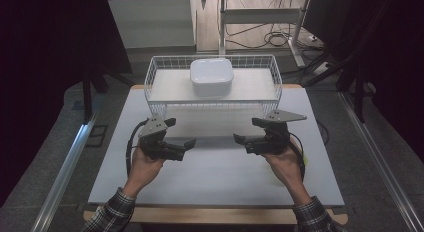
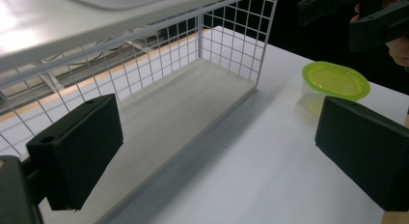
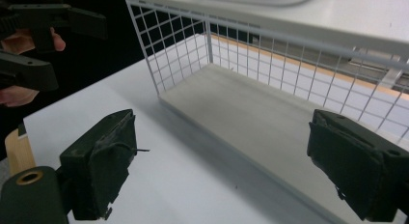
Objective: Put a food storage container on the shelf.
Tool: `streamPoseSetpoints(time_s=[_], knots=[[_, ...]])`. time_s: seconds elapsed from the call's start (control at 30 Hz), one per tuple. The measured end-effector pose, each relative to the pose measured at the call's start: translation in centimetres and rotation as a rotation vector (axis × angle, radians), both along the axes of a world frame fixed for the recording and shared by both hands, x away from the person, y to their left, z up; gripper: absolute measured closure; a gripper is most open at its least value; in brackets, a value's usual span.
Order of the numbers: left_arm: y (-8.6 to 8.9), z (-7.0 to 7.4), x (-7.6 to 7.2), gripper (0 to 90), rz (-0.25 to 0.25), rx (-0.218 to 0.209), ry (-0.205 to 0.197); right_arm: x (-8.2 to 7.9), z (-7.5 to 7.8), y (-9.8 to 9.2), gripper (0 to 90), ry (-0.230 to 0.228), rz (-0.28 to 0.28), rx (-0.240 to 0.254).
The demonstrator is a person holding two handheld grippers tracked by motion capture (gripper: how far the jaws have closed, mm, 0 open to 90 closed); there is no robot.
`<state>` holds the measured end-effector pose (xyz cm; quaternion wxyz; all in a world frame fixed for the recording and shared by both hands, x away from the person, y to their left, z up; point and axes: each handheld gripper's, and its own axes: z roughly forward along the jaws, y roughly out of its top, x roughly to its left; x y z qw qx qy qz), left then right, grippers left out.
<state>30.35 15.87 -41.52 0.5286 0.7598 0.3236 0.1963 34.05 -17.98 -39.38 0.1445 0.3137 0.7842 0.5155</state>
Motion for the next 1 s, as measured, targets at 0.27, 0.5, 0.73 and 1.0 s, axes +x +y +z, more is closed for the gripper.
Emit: streamPoseSetpoints(time_s=[0.27, 0.5, 0.73, 1.0], knots=[[0.5, -1.8, -1.6, 2.2, -0.010, 0.020, 0.015, -1.3, -1.4, -0.9, 7.8, 0.012, -0.001, -0.011], [1.3, -3.3, -3.4, 2.5, -0.011, -0.002, 0.044, -2.8, -2.6, -1.1, 7.2, 0.011, 0.009, -0.040], [1.5, -4.9, -4.8, 3.2, -0.018, 0.015, 0.056, -3.9, -3.7, -1.3, 7.7, 0.020, 0.000, -0.062], [1.8, -6.8, -6.2, 3.4, -0.016, 0.058, 0.077, -5.2, -5.3, -1.6, 7.3, 0.015, -0.026, -0.079]])
